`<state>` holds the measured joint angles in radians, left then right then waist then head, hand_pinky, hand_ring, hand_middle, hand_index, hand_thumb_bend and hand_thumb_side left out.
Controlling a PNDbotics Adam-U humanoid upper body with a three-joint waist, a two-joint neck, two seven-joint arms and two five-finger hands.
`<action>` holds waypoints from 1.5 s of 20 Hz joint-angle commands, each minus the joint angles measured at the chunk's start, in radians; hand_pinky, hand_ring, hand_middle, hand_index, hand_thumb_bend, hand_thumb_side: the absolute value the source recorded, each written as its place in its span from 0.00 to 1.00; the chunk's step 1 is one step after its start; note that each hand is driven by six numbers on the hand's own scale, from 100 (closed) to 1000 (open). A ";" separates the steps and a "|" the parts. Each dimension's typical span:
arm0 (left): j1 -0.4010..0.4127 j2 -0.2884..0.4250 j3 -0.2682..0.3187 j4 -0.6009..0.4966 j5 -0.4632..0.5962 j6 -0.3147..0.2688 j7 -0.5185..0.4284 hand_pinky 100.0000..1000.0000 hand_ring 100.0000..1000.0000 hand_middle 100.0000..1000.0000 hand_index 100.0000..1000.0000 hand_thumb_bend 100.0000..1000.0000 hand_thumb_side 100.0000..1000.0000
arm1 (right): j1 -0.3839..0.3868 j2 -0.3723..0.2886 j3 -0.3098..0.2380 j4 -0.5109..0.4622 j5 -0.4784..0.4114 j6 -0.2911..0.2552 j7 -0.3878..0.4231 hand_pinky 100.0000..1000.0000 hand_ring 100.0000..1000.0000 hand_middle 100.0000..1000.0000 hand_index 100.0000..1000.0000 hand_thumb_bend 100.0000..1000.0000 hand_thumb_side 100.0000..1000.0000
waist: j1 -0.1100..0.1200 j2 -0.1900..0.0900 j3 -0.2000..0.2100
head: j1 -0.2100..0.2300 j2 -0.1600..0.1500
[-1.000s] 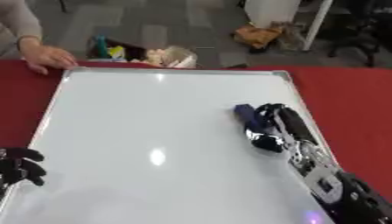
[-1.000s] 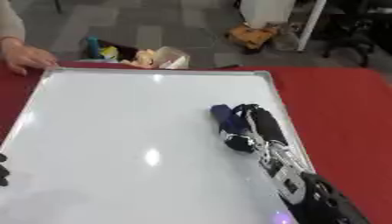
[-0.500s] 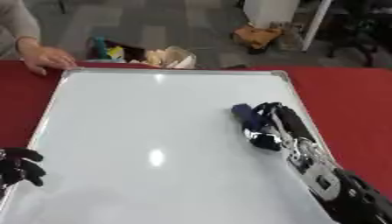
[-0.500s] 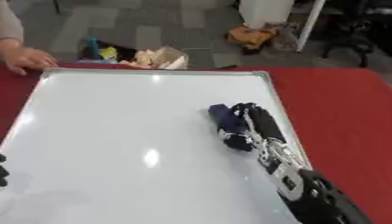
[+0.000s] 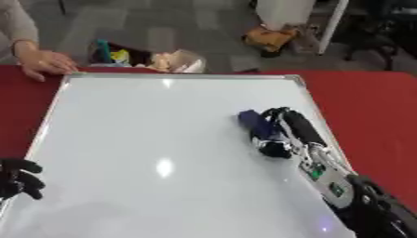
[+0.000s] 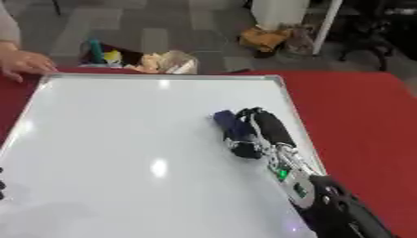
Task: Wipe the whiteboard clean with a brush.
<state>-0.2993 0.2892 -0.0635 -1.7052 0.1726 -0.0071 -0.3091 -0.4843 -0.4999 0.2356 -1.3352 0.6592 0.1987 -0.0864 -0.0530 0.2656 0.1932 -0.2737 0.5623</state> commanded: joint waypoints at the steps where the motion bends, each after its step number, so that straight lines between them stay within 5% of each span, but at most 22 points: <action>1: -0.010 0.005 0.002 -0.019 0.004 -0.001 -0.004 0.43 0.49 0.54 0.63 0.63 0.93 | 0.021 0.049 0.069 0.049 0.003 -0.009 0.038 0.59 0.55 0.49 0.67 0.00 0.29 | 0.007 -0.001 0.009 | -0.004 0.000; 18: -0.010 0.001 -0.003 -0.018 0.006 0.001 -0.009 0.43 0.49 0.54 0.63 0.63 0.93 | -0.028 0.091 0.177 -0.064 0.045 -0.077 0.113 0.59 0.54 0.48 0.67 0.00 0.29 | 0.007 -0.008 0.011 | -0.020 -0.001; 30: -0.009 0.003 -0.002 -0.018 0.006 0.000 -0.008 0.43 0.49 0.54 0.63 0.63 0.93 | -0.018 0.070 0.155 -0.038 0.074 -0.055 0.118 0.59 0.55 0.49 0.67 0.00 0.28 | 0.008 -0.010 0.007 | -0.019 -0.003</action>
<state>-0.2993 0.2810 -0.0693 -1.7052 0.1761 -0.0054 -0.3156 -0.5265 -0.4265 0.3772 -1.4213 0.7275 0.1318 0.0170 -0.0518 0.2628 0.1989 -0.2924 0.5622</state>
